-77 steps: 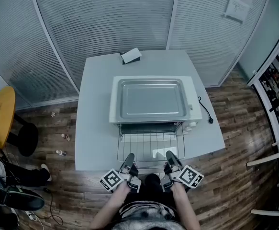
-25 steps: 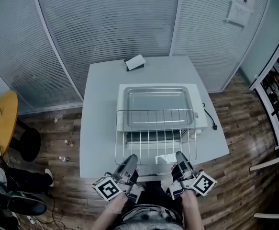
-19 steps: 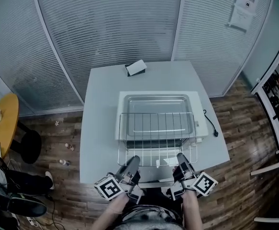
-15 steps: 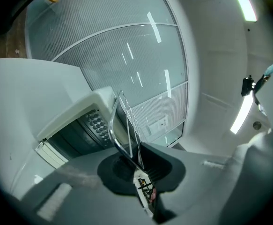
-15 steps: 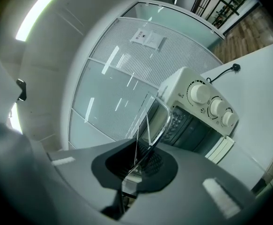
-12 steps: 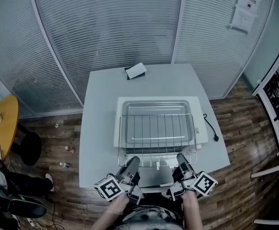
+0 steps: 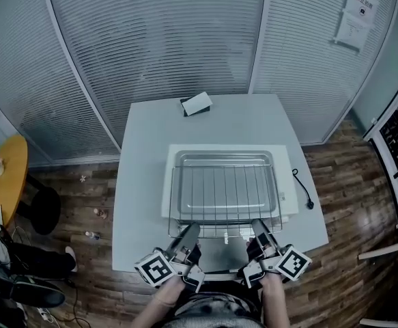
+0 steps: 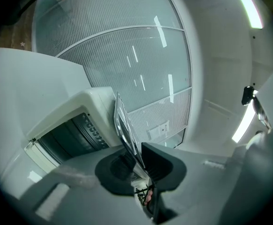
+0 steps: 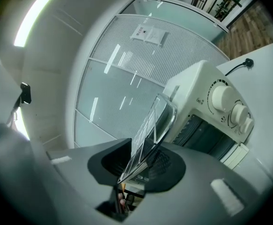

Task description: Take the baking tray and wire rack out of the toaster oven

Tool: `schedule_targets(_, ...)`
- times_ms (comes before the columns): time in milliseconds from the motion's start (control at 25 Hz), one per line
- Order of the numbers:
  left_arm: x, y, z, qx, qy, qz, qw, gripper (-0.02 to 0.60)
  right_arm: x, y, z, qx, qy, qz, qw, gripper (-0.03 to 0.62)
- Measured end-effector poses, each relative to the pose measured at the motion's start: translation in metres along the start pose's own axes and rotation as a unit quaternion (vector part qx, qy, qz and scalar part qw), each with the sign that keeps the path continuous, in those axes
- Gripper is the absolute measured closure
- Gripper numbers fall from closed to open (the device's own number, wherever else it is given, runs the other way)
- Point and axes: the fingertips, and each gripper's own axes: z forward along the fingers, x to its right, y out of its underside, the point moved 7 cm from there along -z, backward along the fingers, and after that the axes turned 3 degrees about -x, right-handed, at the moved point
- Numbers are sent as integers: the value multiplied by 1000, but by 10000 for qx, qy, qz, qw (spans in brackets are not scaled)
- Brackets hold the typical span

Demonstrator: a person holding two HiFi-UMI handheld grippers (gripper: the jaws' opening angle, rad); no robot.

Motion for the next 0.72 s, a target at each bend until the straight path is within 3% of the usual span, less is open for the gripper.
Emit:
schedule_targets(120,1,2,0,142,-67,85,9998,543,-5,0,0,-81,-100,-235,9996,471)
schedule_targets(280,7,-1,-7,296,-164,432,9985,413,-5,2,-10,-174,-11,-554,9983,345)
schedule_targets(480,-2,1,-36,254,-654,1125,9912,334,-7,9,-31,-256,399,-1312,9902,287)
schedule_targets(600,-6,2,-58,165,-1046,1949,9751,321,-11,13,-43,-223,792,-2012,9761,278)
schedule_targets(720,-2,-2,-75,225,-1505,2983,9422,319,-14,15,-53,-91,1432,-2878,9469,256)
